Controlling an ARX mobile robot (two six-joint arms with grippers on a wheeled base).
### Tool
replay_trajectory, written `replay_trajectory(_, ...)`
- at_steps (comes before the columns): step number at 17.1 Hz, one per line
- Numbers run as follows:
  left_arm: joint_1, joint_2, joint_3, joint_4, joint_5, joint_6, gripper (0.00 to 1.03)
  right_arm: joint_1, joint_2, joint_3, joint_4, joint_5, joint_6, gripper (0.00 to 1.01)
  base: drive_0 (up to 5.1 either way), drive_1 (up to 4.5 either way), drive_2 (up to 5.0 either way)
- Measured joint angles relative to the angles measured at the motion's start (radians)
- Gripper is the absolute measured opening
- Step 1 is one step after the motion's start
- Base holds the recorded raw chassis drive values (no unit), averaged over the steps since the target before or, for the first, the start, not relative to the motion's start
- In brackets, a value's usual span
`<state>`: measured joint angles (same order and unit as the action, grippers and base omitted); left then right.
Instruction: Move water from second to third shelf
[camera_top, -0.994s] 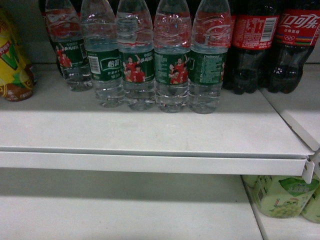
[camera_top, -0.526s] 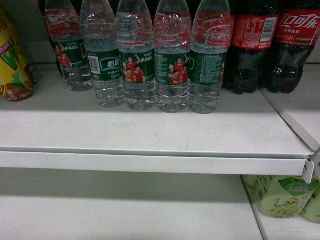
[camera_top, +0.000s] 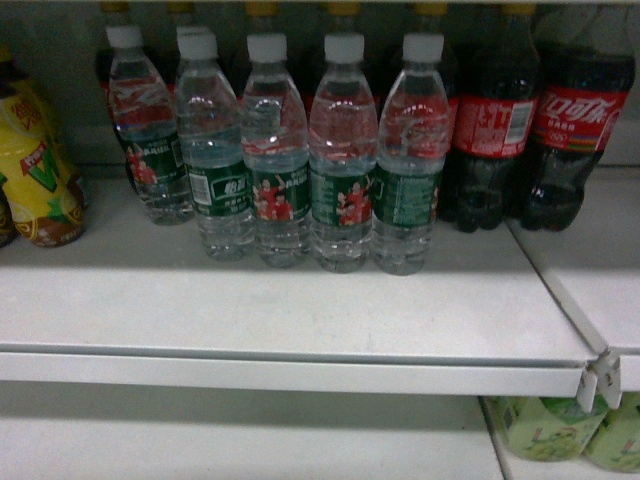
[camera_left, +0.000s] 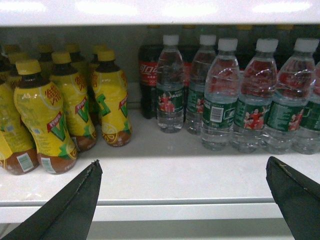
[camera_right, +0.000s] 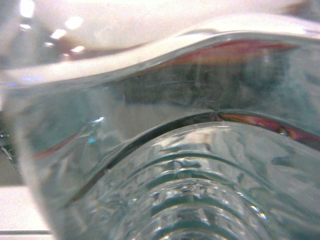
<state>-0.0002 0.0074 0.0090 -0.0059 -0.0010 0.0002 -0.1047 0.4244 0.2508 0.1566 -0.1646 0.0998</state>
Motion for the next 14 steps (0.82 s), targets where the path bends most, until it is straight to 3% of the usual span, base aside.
replay_trajectory(14, 0.000, 0.000, 0.000, 0.004, 0.000, 0.000, 0.98, 0.000, -0.001, 0.000, 0.004, 0.001, 0.005, 0.41, 0.0, 0.00, 0.0)
